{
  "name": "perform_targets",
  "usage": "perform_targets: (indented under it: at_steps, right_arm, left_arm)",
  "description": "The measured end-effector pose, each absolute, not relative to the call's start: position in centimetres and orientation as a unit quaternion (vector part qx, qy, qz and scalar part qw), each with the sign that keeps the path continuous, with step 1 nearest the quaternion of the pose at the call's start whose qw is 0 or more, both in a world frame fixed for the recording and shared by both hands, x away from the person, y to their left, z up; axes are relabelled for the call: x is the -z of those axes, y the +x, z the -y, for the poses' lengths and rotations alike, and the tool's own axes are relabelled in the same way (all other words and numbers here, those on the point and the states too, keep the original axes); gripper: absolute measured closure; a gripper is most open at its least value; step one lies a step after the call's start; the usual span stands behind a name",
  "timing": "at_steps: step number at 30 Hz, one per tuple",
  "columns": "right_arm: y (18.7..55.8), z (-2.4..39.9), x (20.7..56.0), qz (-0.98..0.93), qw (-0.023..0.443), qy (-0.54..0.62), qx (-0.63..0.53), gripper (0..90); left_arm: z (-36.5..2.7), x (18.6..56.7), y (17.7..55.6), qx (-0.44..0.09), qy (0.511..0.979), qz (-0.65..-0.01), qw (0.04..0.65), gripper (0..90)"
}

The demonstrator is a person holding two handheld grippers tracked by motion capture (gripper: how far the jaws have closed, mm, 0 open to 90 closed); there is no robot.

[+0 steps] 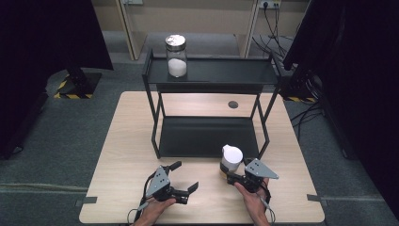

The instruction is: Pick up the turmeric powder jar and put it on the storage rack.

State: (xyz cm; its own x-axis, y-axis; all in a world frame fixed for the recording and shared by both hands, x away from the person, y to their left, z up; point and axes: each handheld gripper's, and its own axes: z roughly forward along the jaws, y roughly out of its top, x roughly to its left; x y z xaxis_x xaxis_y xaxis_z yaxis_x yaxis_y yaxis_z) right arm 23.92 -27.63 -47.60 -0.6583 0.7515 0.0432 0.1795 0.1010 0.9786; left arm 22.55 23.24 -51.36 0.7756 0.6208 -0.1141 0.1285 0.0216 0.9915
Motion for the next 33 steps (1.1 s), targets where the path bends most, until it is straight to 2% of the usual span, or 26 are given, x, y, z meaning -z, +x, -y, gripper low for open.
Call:
perform_targets:
  at_steps: [17,33]
  right_arm:
    - [24.1,27.6,46.0,-0.702,0.251,0.326,-0.582,30.8]
    - [24.6,28.2,41.9,-0.697,0.26,0.311,-0.592,30.8]
  left_arm:
    - [-23.3,51.4,22.5,-0.188,0.673,-0.279,0.659,0.7]
    - [-23.3,51.4,22.6,-0.188,0.672,-0.283,0.658,0.7]
